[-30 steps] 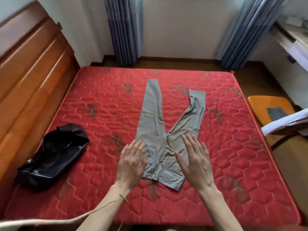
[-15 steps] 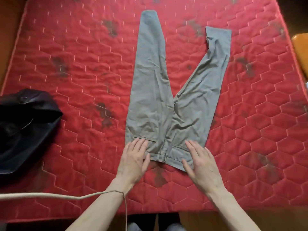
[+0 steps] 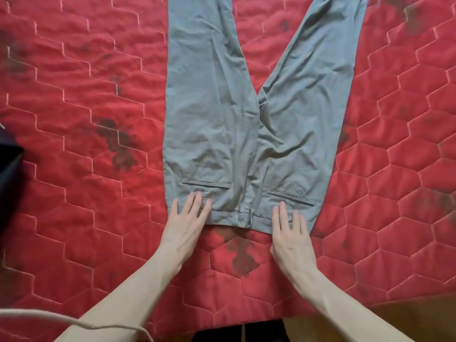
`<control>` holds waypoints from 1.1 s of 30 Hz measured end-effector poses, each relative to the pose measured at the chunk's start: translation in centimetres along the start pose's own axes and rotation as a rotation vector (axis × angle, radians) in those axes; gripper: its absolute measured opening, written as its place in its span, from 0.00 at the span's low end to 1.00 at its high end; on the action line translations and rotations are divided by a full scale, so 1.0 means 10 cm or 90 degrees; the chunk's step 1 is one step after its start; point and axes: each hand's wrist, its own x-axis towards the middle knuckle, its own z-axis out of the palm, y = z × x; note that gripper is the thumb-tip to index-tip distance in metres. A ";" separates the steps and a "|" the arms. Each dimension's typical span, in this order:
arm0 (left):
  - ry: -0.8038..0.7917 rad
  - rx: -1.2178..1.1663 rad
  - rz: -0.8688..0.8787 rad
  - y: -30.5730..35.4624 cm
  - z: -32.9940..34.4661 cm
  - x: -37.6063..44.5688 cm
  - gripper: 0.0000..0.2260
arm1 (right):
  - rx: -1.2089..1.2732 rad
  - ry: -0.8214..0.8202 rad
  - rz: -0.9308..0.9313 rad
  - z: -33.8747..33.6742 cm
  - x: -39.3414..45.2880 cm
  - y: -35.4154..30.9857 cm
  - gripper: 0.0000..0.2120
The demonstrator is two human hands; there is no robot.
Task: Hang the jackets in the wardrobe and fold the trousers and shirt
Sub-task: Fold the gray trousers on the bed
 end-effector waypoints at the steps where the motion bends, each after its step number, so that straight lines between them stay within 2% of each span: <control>1: 0.007 0.027 0.013 -0.02 0.04 0.06 0.34 | -0.032 0.017 -0.004 0.04 0.01 -0.02 0.32; 4: 0.028 0.081 0.058 -0.09 0.02 0.18 0.25 | -0.080 0.073 -0.043 0.07 0.10 0.03 0.26; 8: 0.064 0.057 0.075 -0.12 -0.05 0.20 0.21 | -0.055 0.141 -0.089 0.00 0.18 0.28 0.22; 10: 0.034 0.034 0.062 -0.13 -0.17 0.20 0.20 | -0.012 0.112 -0.101 -0.12 0.22 0.38 0.16; 13: -0.024 0.038 0.045 -0.19 -0.37 0.20 0.22 | 0.039 0.022 -0.098 -0.35 0.20 0.53 0.14; 17: -0.067 0.012 0.032 -0.21 -0.80 0.07 0.20 | 0.064 0.031 -0.075 -0.78 -0.10 0.70 0.16; 22: -0.067 -0.129 -0.077 -0.34 -1.65 -0.41 0.21 | 0.084 0.044 -0.089 -1.36 -0.61 1.02 0.20; 25: -0.020 -0.164 -0.099 -0.50 -2.25 -0.78 0.13 | 0.110 0.063 -0.112 -1.92 -0.99 1.26 0.23; 28: 0.054 -0.243 -0.101 -0.71 -2.81 -1.12 0.12 | 0.256 0.097 -0.113 -2.49 -1.35 1.50 0.25; 30: 0.107 -0.338 -0.084 -0.88 -3.19 -1.35 0.12 | 0.372 0.136 -0.094 -2.85 -1.60 1.63 0.19; 33: 0.223 -0.502 -0.077 -1.08 -3.71 -1.70 0.06 | 0.484 0.244 -0.054 -3.29 -1.93 1.80 0.09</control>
